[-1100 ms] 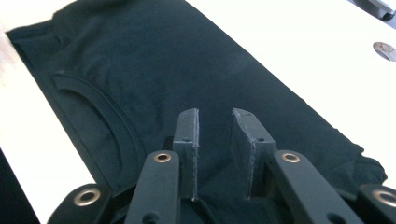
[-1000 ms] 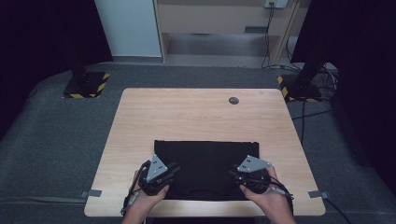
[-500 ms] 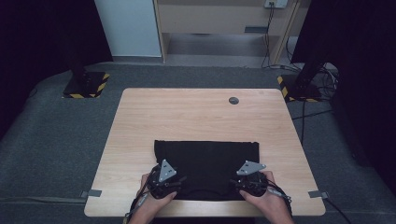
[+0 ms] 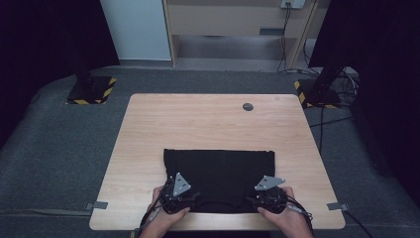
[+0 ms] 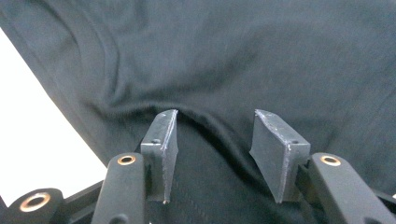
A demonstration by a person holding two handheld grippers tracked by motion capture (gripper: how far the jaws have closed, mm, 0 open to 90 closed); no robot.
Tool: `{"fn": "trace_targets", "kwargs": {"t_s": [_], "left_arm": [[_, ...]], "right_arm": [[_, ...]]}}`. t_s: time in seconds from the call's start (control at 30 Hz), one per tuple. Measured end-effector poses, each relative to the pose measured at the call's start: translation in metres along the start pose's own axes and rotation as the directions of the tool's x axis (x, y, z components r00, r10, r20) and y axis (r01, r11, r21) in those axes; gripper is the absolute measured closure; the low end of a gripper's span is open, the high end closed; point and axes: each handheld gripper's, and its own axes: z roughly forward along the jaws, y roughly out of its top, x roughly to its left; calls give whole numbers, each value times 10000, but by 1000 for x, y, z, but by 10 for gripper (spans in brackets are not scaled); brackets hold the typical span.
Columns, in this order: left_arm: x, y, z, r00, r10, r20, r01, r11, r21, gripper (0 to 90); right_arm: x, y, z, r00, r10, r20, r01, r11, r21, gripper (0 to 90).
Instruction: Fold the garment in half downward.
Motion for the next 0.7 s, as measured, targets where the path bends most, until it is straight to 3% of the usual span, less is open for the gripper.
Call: {"fn": "trace_targets", "kwargs": {"t_s": [0.2,0.37,0.57,0.7], "left_arm": [[0,-2,3,9997,-218,-113,217,9998,-31,397],[-3,-5,5,9999,-111,-125,113,9999,110,384],[-2,-7,7,9996,-250,-101,252,9996,149,373],[-3,-8,6,9994,-336,-61,337,9993,130,353]], "right_arm": [[-6,18,5,9987,495,142,-484,9965,-681,451],[-4,18,18,9992,351,185,-346,9990,-275,416],[-1,9,17,9997,145,180,-143,9998,-103,399],[-4,4,15,9995,328,22,-328,9992,-206,388]]}}
